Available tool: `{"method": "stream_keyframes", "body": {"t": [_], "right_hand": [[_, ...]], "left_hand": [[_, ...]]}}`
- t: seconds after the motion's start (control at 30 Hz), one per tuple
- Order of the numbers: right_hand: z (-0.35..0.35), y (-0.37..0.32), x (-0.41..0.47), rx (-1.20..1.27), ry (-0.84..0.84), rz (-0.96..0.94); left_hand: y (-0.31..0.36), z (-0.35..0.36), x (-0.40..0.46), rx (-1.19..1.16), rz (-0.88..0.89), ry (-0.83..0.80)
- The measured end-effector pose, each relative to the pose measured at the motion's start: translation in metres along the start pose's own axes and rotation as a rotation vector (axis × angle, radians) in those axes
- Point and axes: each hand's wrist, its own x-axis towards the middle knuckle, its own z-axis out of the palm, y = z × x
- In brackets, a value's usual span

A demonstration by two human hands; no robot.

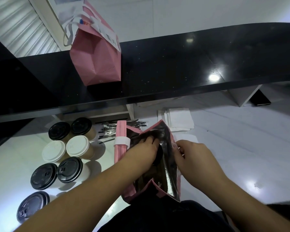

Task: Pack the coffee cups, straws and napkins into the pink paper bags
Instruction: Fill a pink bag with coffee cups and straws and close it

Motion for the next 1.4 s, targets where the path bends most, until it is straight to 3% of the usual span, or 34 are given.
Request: {"method": "stream_keyframes", "body": {"t": [0.37, 0.47, 0.57, 0.63, 0.83, 0.9, 1.0, 1.1, 1.2, 1.4], "right_hand": [[0.002, -0.004, -0.002, -0.025, 0.034, -0.036], [0.002, -0.005, -0.003, -0.007, 0.032, -0.03], [0.003, -0.005, -0.004, 0.002, 0.019, -0.03], [0.003, -0.006, -0.004, 0.014, 0.017, -0.024], [0.004, -0.013, -0.002, -0.019, 0.037, -0.036], [0.004, -0.016, -0.002, -0.02, 0.045, -0.044], [0.005, -0.019, 0.0, -0.019, 0.027, -0.039], [0.005, -0.022, 0.002, -0.019, 0.013, -0.047], [0.006, -0.025, 0.003, -0.034, 0.0, -0.058], [0.005, -0.029, 0.003, -0.044, 0.001, -0.062]], "left_hand": [[0.011, -0.03, -0.014, -0.063, 0.01, -0.107], [0.017, -0.059, -0.035, -0.182, 0.077, 0.056], [0.001, -0.078, -0.071, -0.359, 0.051, 0.387], [-0.019, -0.076, -0.098, -0.459, -0.048, 0.525], [-0.088, -0.02, -0.17, -0.65, -0.432, 0.662], [-0.109, 0.002, -0.194, -0.611, -0.553, 0.634], [-0.139, 0.036, -0.229, -0.428, -0.781, 0.433], [-0.158, 0.06, -0.256, -0.436, -1.056, 0.259], [-0.165, 0.078, -0.265, -0.443, -1.127, 0.158], [-0.166, 0.096, -0.262, -0.497, -1.201, 0.159]]}}
